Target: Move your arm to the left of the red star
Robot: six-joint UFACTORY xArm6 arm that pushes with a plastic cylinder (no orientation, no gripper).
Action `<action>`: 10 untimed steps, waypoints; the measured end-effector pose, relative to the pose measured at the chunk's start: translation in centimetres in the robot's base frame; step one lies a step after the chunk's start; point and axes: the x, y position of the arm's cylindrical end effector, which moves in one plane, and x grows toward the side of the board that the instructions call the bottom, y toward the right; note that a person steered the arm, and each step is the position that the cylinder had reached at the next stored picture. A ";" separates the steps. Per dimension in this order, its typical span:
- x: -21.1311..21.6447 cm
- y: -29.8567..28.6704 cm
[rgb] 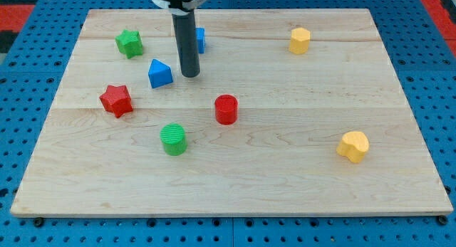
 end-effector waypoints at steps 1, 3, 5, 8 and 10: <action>0.0 -6.2; 0.4 -11.6; 1.0 -18.1; 6.5 -16.9; 6.5 -16.9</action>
